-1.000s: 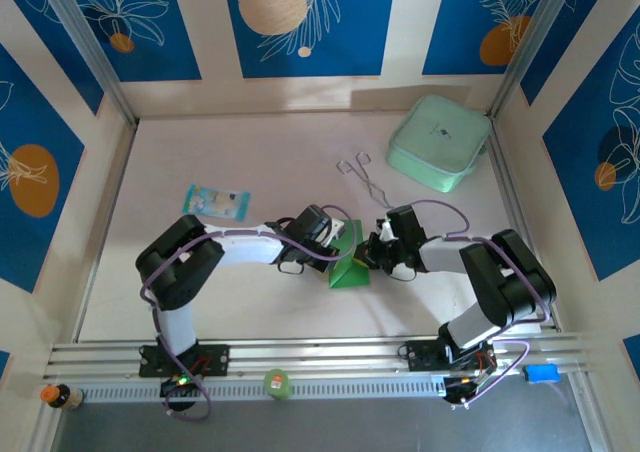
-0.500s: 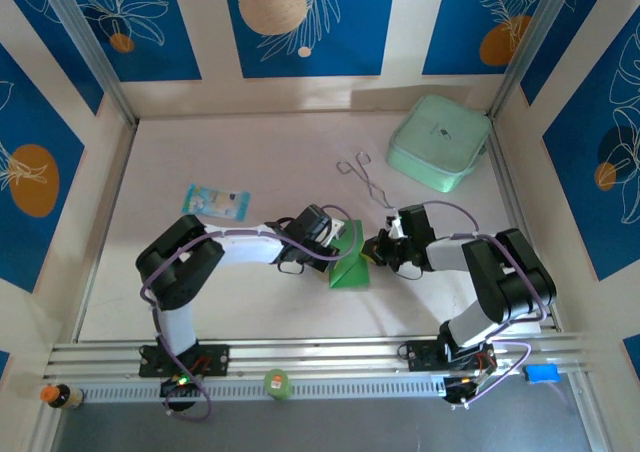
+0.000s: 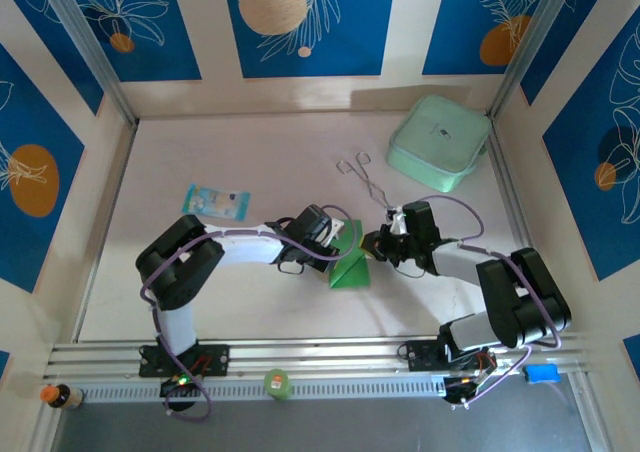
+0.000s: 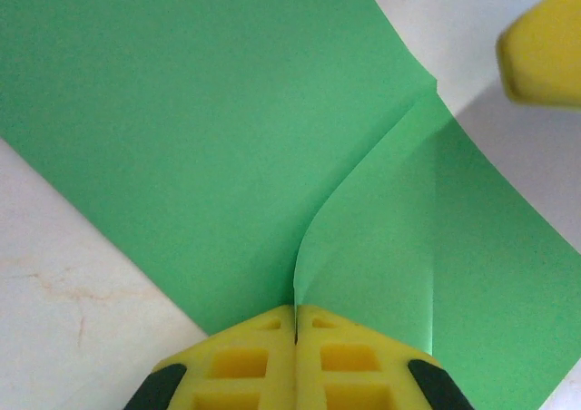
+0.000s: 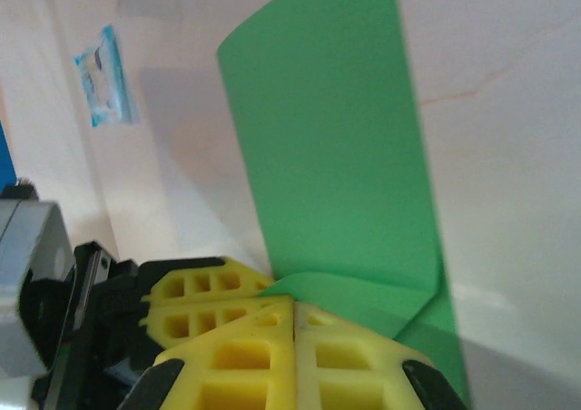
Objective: Fold a paper plane with a square sheet of paper (pick it up from the middle)
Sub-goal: Fold the triangle a second time at the center of the table.
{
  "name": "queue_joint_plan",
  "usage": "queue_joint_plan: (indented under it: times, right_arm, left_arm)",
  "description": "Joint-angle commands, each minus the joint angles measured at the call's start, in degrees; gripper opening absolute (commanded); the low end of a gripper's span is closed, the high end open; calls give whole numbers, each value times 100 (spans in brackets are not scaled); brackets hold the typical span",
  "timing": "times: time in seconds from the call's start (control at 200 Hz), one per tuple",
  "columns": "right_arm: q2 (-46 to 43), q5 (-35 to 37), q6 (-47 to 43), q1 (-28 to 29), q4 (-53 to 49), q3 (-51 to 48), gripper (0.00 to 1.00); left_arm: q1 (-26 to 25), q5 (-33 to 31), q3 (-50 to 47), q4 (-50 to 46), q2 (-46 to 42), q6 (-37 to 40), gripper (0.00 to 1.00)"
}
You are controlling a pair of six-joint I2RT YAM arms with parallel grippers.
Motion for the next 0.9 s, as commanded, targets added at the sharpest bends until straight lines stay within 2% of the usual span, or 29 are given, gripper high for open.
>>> queue_joint_plan:
  times: [0.0, 0.365, 0.72, 0.89]
  right_arm:
    - [60, -20, -63, 244, -282, 114, 0]
    - [634, -211, 157, 667, 221, 177, 0]
    - [1129, 213, 137, 669, 197, -121, 0]
    - [1108, 232, 135, 642, 163, -186, 0]
  left_arm:
    - [62, -5, -15, -289, 186, 3, 2]
    - [73, 12, 2, -301, 193, 3, 2]
    - [83, 12, 2, -277, 215, -36, 3]
    - [141, -70, 59, -324, -30, -312, 14]
